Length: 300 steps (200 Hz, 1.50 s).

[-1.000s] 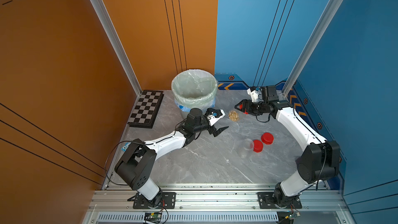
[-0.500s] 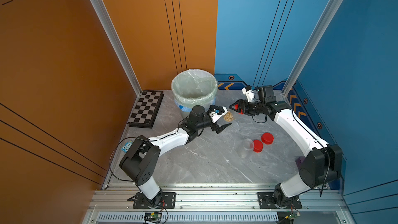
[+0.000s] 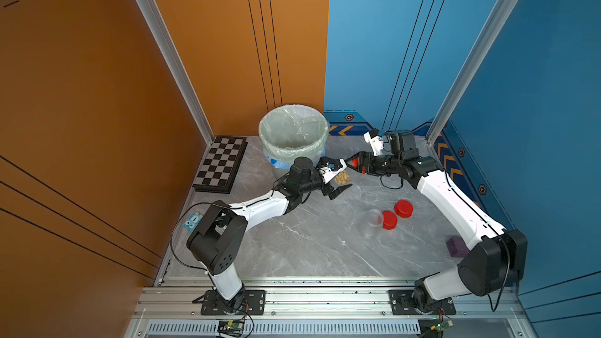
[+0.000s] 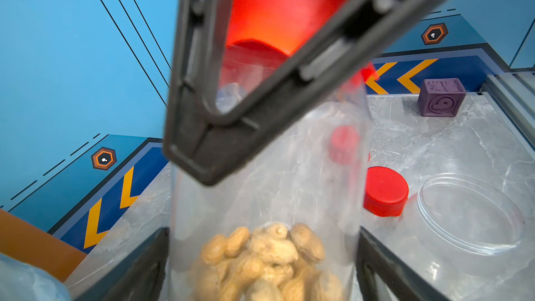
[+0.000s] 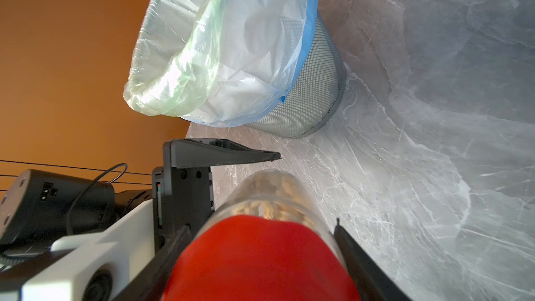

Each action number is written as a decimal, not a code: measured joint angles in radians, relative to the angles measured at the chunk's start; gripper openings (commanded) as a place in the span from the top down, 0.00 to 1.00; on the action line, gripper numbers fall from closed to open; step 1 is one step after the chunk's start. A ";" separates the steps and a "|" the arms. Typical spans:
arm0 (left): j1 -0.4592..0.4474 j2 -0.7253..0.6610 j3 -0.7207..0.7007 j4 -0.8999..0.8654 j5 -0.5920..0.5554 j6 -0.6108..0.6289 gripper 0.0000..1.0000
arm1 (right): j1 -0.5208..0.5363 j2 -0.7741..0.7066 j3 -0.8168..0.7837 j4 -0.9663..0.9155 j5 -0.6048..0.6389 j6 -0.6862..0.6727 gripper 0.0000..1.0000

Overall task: Empty moldy peanuts from jars
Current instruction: Pick up the jar from the center of the board.

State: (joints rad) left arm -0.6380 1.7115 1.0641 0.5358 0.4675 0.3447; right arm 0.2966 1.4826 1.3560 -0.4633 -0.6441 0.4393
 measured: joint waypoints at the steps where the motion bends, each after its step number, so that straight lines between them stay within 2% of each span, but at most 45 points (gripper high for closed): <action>1: 0.000 0.000 0.000 0.000 0.000 0.000 0.02 | 0.000 0.000 0.000 0.001 0.000 0.000 0.55; 48: 0.000 0.002 0.000 0.000 -0.003 0.001 0.00 | 0.005 0.000 -0.015 0.022 -0.014 0.014 0.55; 65: 0.000 0.002 0.000 0.000 -0.003 0.003 0.04 | 0.006 0.000 -0.015 0.029 -0.016 0.014 0.55; 91: 0.000 0.002 0.000 0.000 -0.003 0.006 0.05 | 0.006 0.000 -0.016 0.030 -0.027 0.014 0.55; 115: -0.001 0.002 0.002 0.000 -0.003 0.004 0.12 | 0.006 0.000 -0.019 0.030 -0.035 0.014 0.55; 120: -0.001 0.002 0.002 -0.001 -0.003 0.005 0.19 | 0.007 0.000 -0.020 0.031 -0.035 0.014 0.55; 149: -0.005 0.002 0.004 -0.004 0.001 0.018 0.33 | 0.008 -0.001 -0.023 0.038 -0.037 0.014 0.54; 164: -0.005 0.002 0.004 -0.004 0.006 0.016 0.36 | 0.008 -0.004 -0.025 0.038 -0.035 0.014 0.54; 203: -0.005 0.002 0.004 -0.004 0.008 0.016 0.44 | 0.008 -0.007 -0.029 0.037 -0.034 0.014 0.44; 236: -0.005 0.002 0.004 -0.003 0.009 0.016 0.45 | 0.010 -0.011 -0.030 0.037 -0.024 0.019 0.29; 249: -0.005 0.002 0.004 -0.002 0.012 0.018 0.50 | 0.012 -0.015 -0.030 0.037 -0.014 0.023 0.22; 300: -0.004 0.000 -0.004 0.015 0.013 0.018 0.52 | 0.013 -0.020 -0.031 0.037 0.000 0.036 0.18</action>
State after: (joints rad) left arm -0.6418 1.7115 1.0603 0.5507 0.4805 0.3630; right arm 0.3092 1.4624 1.3247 -0.4259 -0.6445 0.4751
